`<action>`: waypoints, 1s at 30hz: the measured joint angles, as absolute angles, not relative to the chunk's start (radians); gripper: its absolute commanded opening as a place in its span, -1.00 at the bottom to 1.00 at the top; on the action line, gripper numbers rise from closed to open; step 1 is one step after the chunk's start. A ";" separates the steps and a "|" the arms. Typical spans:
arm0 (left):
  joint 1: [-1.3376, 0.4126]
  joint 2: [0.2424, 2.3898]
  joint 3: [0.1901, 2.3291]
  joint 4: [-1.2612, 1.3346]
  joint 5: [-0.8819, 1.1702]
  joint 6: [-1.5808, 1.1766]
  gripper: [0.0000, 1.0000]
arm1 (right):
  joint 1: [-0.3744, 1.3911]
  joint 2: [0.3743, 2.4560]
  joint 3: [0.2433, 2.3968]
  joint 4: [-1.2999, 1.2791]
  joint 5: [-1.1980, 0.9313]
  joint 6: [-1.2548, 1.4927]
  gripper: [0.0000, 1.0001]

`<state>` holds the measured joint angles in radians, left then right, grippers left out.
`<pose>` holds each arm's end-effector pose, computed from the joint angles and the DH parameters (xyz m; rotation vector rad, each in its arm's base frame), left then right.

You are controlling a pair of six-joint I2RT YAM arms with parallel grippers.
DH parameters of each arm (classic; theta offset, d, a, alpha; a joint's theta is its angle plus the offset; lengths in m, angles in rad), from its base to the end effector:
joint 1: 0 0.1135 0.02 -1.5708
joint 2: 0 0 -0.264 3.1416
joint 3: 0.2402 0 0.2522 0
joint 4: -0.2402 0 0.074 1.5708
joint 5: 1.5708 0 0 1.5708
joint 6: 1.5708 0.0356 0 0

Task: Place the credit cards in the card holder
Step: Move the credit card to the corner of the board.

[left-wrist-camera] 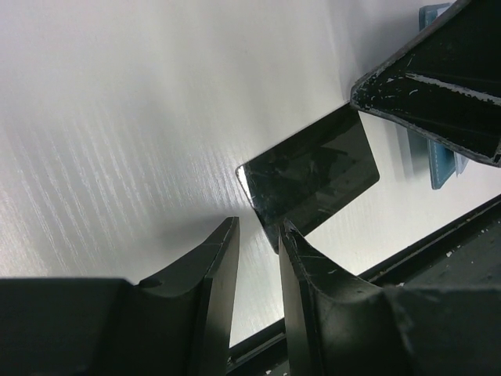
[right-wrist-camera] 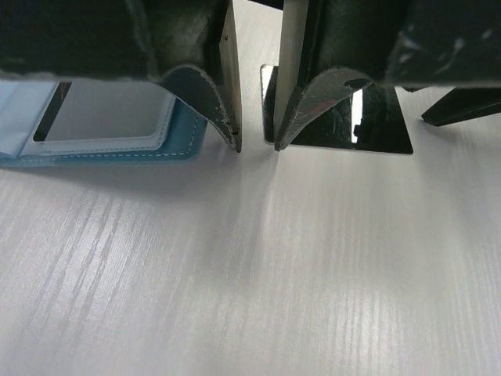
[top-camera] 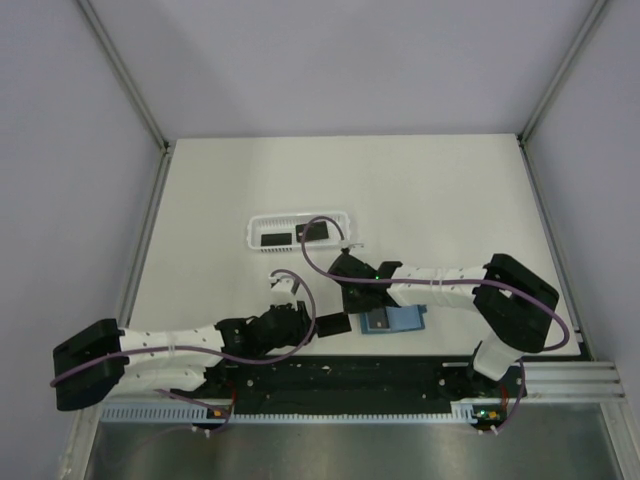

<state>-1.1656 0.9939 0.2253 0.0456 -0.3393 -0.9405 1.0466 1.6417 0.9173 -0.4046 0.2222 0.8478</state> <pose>0.0797 -0.1557 0.1365 0.0833 2.3503 -0.7206 0.1612 0.2631 0.1612 -0.1998 2.6824 0.3150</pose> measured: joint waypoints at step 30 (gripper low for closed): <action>-1.166 1.004 0.236 0.049 -0.339 -0.935 -0.15 | 1.156 1.628 0.849 -0.267 0.107 0.904 -1.00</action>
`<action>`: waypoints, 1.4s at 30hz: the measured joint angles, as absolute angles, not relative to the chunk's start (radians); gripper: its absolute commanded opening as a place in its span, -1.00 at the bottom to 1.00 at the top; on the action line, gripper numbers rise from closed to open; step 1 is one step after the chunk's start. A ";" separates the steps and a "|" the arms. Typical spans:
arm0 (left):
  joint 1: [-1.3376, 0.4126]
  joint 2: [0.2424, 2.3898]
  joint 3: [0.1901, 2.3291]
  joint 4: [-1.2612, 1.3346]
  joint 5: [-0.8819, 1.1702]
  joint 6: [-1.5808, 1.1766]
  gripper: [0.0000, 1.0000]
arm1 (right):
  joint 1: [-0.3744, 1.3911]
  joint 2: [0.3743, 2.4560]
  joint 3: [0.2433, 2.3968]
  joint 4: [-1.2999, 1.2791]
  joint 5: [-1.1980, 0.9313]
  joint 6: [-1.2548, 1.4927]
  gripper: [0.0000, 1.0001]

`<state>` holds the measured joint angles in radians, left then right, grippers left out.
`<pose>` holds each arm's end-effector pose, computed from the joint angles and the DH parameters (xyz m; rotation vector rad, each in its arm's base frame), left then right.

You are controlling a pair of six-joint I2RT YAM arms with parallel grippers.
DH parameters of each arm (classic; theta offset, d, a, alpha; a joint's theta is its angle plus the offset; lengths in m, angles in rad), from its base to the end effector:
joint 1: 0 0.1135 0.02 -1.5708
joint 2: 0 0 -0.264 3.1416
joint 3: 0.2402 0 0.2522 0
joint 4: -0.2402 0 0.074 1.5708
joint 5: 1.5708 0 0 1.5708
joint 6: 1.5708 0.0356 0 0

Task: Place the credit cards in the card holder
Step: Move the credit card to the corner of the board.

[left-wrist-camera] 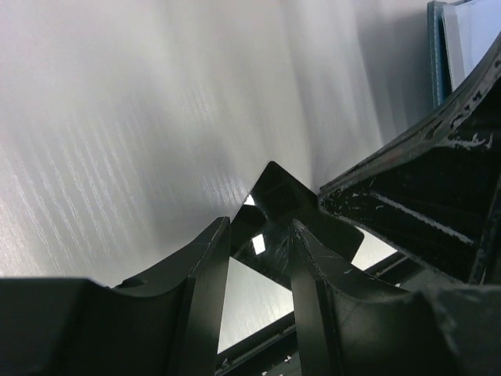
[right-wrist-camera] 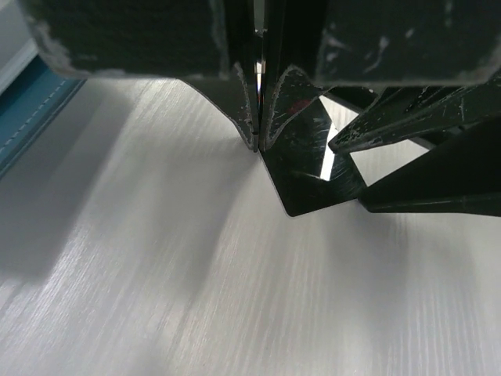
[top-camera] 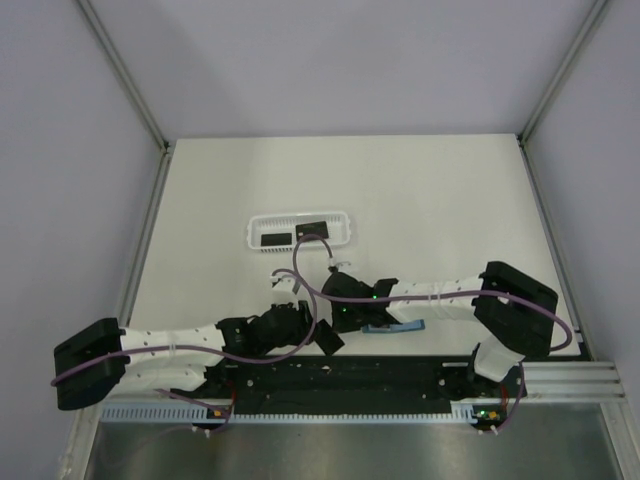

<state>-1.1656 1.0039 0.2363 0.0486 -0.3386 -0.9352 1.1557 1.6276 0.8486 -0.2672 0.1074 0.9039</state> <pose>0.0807 -0.1581 0.1384 0.0888 2.3467 -0.7226 0.1270 0.2787 0.1530 -0.3035 2.7118 0.5524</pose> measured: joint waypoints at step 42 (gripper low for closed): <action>-1.166 1.142 0.283 0.159 -0.253 -0.884 -0.23 | 1.224 1.230 0.513 -0.227 0.068 1.081 0.05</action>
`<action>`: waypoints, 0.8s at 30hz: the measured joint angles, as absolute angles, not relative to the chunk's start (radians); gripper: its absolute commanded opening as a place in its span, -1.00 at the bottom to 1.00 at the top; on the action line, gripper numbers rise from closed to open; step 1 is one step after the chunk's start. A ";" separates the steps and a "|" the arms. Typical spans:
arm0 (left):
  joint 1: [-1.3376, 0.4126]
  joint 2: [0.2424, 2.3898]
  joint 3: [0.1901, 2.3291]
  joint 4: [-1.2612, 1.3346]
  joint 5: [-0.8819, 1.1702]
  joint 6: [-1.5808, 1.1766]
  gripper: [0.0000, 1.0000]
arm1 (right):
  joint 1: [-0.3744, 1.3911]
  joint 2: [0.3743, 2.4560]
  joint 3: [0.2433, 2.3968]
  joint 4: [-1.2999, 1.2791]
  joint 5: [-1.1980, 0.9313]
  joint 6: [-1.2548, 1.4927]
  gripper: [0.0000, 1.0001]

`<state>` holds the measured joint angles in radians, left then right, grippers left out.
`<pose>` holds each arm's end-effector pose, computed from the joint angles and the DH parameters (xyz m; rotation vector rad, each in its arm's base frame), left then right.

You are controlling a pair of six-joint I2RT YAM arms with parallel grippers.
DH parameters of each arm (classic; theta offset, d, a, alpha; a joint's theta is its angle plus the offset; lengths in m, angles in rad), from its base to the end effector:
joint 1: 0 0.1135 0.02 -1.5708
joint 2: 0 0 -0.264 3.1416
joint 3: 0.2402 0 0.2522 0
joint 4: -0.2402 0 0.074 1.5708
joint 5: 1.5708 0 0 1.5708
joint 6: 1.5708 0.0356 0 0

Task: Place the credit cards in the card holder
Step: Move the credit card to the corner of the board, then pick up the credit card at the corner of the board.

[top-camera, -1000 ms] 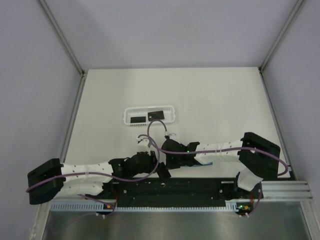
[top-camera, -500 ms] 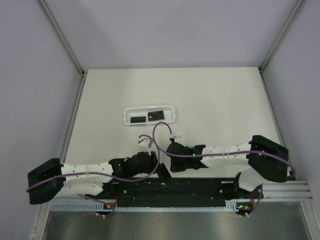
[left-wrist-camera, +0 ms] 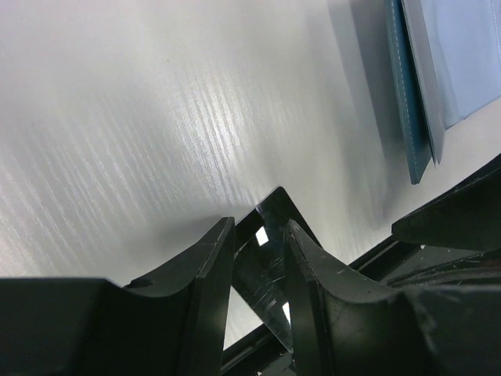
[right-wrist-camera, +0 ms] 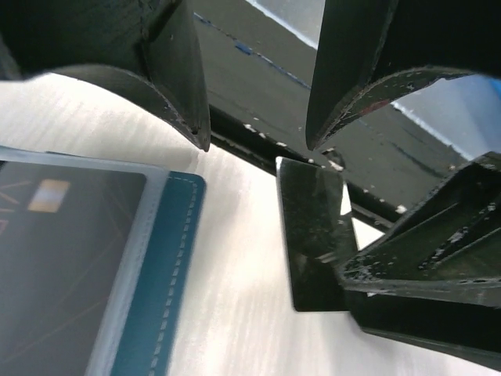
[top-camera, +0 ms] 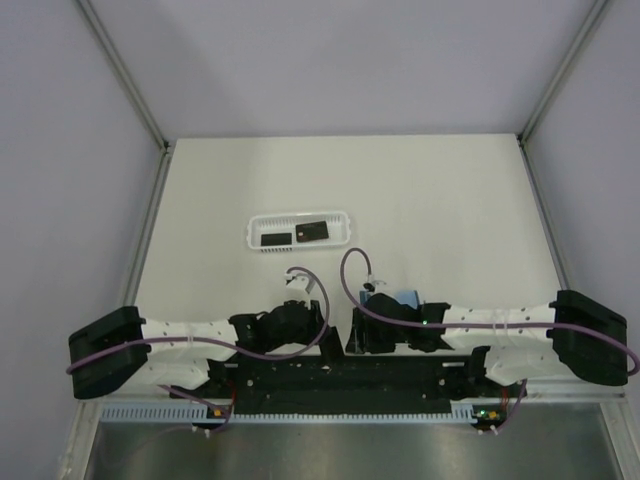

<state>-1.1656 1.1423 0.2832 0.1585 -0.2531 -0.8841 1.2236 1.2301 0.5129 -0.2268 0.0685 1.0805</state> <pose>0.0865 -0.1790 0.1374 0.1938 2.3665 -0.7850 0.0772 0.2061 0.1578 -0.1645 2.7189 0.7685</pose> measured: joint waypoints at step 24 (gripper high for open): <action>-1.166 1.155 0.285 0.176 -0.242 -0.873 -0.25 | 1.230 1.359 0.274 0.366 -0.052 1.338 -0.45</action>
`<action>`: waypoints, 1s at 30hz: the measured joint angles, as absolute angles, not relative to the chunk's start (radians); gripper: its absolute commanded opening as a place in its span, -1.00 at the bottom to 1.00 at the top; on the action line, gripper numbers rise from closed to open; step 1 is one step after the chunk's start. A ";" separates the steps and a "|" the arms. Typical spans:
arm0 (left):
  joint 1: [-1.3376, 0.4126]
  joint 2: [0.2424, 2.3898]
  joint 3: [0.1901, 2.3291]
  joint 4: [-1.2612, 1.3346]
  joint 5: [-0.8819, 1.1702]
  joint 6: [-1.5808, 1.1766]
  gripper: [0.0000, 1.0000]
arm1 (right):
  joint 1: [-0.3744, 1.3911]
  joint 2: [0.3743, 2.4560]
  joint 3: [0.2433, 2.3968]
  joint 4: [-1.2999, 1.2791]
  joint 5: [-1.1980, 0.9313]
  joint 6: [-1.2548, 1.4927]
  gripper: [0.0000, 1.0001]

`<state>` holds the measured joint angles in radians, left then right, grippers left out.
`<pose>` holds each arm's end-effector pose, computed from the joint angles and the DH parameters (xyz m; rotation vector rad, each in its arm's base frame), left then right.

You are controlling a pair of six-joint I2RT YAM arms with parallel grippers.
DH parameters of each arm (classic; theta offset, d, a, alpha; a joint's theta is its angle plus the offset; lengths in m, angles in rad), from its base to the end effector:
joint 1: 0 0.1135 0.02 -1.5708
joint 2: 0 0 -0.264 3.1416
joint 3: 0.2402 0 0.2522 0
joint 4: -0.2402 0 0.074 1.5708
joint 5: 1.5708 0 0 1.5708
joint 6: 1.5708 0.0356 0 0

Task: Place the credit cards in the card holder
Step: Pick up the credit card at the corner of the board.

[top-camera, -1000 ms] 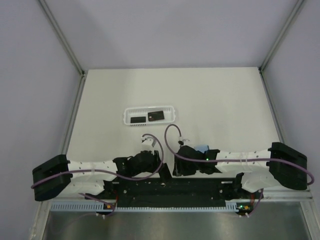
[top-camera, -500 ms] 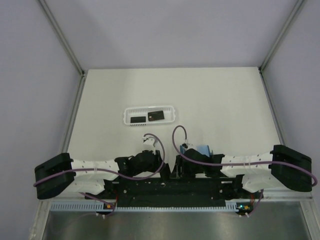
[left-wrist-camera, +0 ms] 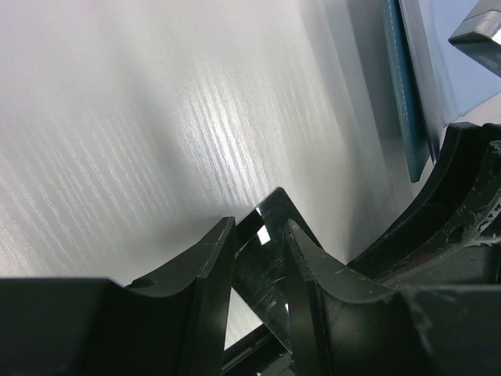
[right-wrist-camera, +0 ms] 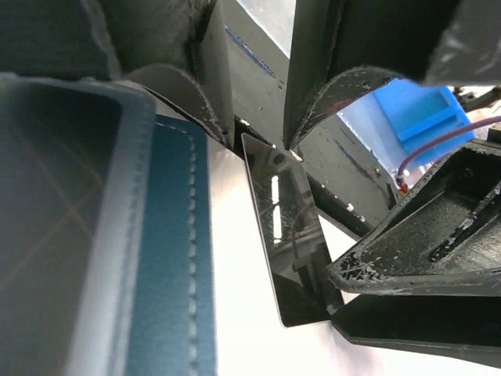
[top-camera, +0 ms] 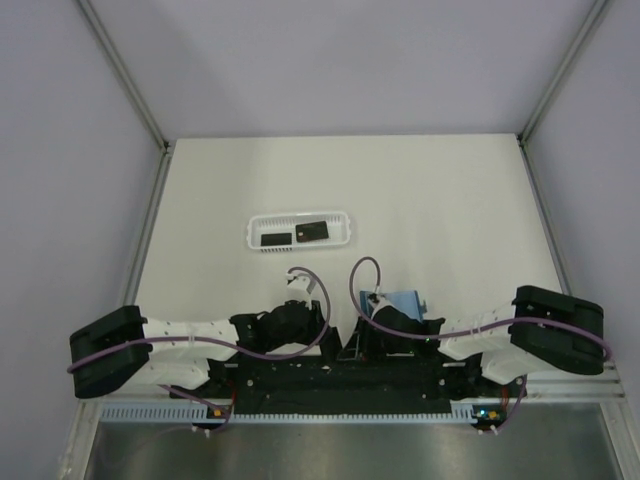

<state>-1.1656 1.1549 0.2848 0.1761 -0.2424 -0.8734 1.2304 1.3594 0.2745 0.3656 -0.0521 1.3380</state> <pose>0.0869 -0.1810 0.1370 0.2111 2.3638 -0.7951 0.0699 0.2028 0.1109 0.1134 2.6986 1.1947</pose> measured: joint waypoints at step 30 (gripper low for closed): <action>-1.165 0.561 0.324 -0.112 -0.435 -0.869 0.78 | 1.194 0.770 0.311 0.128 0.279 1.117 -1.00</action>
